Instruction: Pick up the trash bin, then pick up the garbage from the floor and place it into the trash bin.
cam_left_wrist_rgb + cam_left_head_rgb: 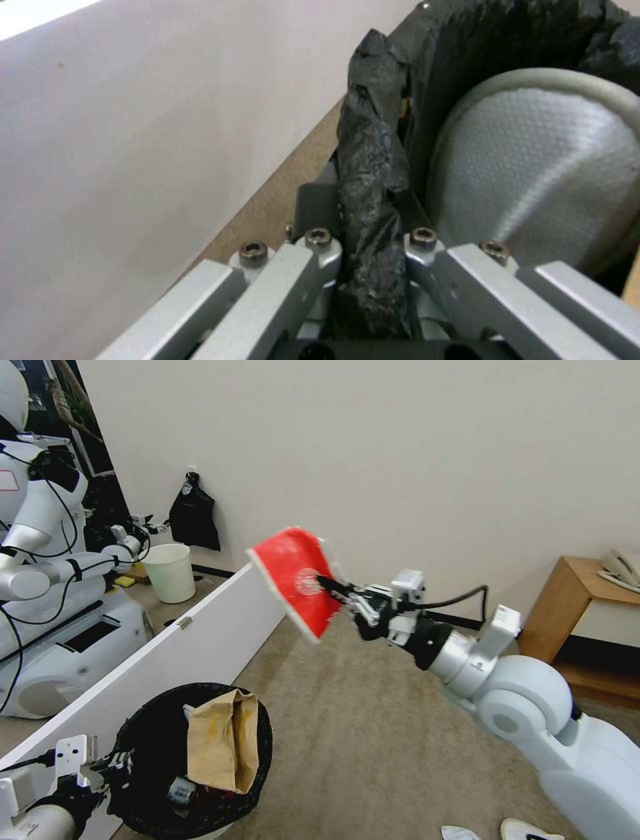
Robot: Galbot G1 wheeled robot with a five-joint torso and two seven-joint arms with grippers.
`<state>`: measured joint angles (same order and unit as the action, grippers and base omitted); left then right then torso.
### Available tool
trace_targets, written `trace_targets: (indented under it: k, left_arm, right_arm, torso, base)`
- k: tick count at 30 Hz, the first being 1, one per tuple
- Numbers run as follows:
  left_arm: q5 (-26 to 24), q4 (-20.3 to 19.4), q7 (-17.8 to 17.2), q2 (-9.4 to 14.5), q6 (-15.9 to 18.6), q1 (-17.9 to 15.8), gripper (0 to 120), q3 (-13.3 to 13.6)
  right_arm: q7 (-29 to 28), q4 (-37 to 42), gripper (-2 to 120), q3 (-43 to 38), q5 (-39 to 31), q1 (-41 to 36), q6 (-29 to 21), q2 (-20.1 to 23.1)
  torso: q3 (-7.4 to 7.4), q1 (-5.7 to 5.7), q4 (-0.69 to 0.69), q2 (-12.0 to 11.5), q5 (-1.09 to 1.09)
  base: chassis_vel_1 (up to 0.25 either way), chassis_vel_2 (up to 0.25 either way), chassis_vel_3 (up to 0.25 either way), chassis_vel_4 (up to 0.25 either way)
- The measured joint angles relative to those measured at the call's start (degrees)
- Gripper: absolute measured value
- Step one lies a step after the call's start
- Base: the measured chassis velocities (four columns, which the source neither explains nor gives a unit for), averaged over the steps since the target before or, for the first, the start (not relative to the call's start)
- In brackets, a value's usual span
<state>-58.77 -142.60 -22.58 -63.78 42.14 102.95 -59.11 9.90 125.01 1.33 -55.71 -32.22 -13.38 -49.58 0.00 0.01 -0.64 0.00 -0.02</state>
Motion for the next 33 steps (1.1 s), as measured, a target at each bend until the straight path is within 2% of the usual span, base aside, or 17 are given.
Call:
trace_targets:
  k: [1,3,10,18,33]
  left_arm:
    - [0.0,0.0,0.0,0.0,0.0,0.0,4,0.0]
    - [0.12,0.0,0.01,-0.04,0.0,0.14,4,-0.02]
    - [0.19,-0.42,0.02,-0.17,0.0,0.58,4,-0.78]
    - [0.06,-0.62,0.01,-0.3,0.0,1.59,4,-1.4]
    - [-0.22,-0.66,-0.21,-0.45,0.0,1.71,4,-1.59]
  right_arm:
    - [0.0,0.0,0,0.0,0.0,0.0,0.0,0.0]
    - [-0.51,-2.37,0,6.99,-0.15,4.69,-0.36,-3.45]
    - [-2.09,-5.34,0,15.25,0.37,8.92,-1.35,-7.44]
    - [-2.93,-6.23,0,20.26,1.43,10.16,-2.05,-7.91]
    - [-3.27,-11.71,0,27.21,6.8,7.4,-2.18,-8.35]
  torso:
    - [0.0,0.0,0.0,0.0,0.0]
    - [0.0,0.0,0.02,0.0,0.0]
    - [0.0,0.0,0.0,0.0,0.01]
    - [0.0,0.0,0.01,0.0,0.01]
    - [0.0,0.0,0.0,0.0,0.01]
  base:
    - [0.0,0.0,0.0,0.0]
    - [0.0,0.0,0.0,0.0]
    - [0.0,0.0,0.0,0.0]
    - [0.0,0.0,0.0,0.0]
    - [0.0,0.0,0.0,0.0]
